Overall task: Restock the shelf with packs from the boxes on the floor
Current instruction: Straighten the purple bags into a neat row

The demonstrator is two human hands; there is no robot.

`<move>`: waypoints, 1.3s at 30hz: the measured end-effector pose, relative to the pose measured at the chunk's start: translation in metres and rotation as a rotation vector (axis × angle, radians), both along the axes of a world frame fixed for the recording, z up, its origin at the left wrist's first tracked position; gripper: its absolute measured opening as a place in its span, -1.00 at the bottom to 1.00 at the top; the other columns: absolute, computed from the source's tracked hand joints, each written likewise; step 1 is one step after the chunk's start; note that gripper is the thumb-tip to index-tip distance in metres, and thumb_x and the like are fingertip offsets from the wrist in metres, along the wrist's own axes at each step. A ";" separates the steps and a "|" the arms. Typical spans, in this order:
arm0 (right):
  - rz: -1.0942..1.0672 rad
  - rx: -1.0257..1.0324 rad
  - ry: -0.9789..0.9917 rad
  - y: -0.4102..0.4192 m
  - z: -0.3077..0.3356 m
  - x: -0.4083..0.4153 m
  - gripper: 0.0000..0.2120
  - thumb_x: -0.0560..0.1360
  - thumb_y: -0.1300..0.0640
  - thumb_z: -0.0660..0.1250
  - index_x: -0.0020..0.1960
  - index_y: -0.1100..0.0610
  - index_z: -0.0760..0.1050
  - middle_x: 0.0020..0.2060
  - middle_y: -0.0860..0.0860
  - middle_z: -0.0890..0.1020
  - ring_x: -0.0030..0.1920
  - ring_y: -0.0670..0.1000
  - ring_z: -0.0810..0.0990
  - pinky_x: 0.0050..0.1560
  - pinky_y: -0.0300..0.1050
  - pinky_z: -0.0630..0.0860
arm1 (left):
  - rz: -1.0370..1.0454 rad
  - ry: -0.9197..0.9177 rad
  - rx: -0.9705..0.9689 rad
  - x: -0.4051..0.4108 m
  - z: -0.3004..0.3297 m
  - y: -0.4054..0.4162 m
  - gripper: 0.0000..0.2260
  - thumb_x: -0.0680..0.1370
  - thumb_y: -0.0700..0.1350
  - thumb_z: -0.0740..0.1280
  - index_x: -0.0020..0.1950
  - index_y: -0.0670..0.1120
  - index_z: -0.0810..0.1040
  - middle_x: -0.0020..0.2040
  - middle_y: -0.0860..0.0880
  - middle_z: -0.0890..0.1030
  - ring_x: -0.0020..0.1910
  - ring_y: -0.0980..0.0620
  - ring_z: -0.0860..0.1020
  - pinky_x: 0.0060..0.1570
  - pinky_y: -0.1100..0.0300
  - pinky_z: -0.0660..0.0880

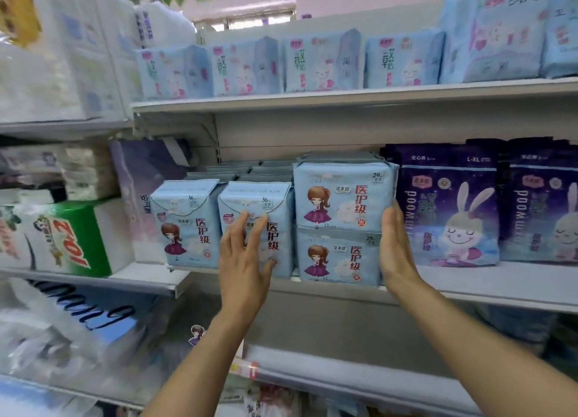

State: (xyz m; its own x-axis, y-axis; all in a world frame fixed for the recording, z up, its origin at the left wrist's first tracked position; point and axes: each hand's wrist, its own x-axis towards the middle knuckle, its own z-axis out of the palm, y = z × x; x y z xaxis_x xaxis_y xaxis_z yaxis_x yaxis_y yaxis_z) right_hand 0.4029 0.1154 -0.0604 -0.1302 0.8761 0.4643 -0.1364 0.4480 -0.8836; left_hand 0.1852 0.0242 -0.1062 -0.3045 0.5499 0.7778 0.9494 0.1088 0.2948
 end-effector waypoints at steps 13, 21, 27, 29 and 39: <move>-0.022 -0.043 0.000 0.004 -0.014 -0.011 -0.50 0.63 -0.22 -0.04 0.54 -0.12 0.06 0.41 -0.04 0.37 0.34 -0.04 0.43 0.33 0.08 0.41 | -0.060 -0.091 0.119 -0.013 -0.002 -0.008 -0.28 0.46 0.05 0.49 0.52 0.08 0.21 0.52 -0.03 0.15 0.48 0.01 0.16 0.41 0.07 0.19; -0.116 -0.113 0.071 0.002 0.002 -0.015 -0.30 0.48 -0.46 -0.01 0.49 -0.11 0.20 0.36 -0.04 0.45 0.30 -0.01 0.47 0.31 0.12 0.41 | -0.116 -0.843 0.413 -0.113 0.044 -0.037 -0.17 0.48 0.25 0.39 0.58 -0.06 0.06 0.52 -0.13 0.19 0.48 -0.09 0.23 0.41 -0.11 0.30; -0.163 -0.176 0.090 0.006 0.006 -0.025 -0.13 0.26 -0.64 0.04 0.38 -0.14 0.40 0.27 -0.04 0.56 0.26 0.04 0.53 0.32 0.23 0.42 | -0.366 -0.946 0.176 -0.174 0.056 -0.030 -0.36 0.55 0.22 0.29 0.51 -0.10 0.26 0.28 -0.11 0.56 0.11 -0.01 0.60 -0.03 0.17 0.52; -0.165 -0.175 0.109 0.001 0.010 -0.030 -0.22 0.36 -0.56 0.07 0.36 -0.09 0.43 0.22 -0.03 0.59 0.21 0.03 0.58 0.27 0.20 0.47 | -0.441 -0.939 0.119 -0.177 0.057 -0.026 -0.47 0.53 0.14 0.31 0.45 -0.02 0.34 0.11 -0.04 0.63 -0.02 0.06 0.62 -0.13 0.20 0.51; -0.287 -0.153 0.135 0.000 0.012 -0.047 -0.36 0.53 -0.39 -0.01 0.37 0.01 0.41 0.21 0.00 0.57 0.19 0.00 0.54 0.22 0.02 0.46 | -0.617 -0.991 0.116 -0.174 0.046 -0.007 -0.44 0.42 0.05 0.47 0.36 -0.02 0.39 0.07 -0.02 0.70 -0.05 -0.01 0.70 -0.18 0.07 0.66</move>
State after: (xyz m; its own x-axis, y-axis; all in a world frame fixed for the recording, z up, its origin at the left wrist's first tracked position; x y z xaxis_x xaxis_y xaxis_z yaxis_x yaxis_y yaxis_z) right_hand 0.3562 0.1152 -0.0486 0.1851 0.9287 0.3212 -0.1446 0.3490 -0.9259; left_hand 0.0114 0.0175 -0.0600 -0.5115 0.7578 0.4052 0.1812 -0.3658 0.9129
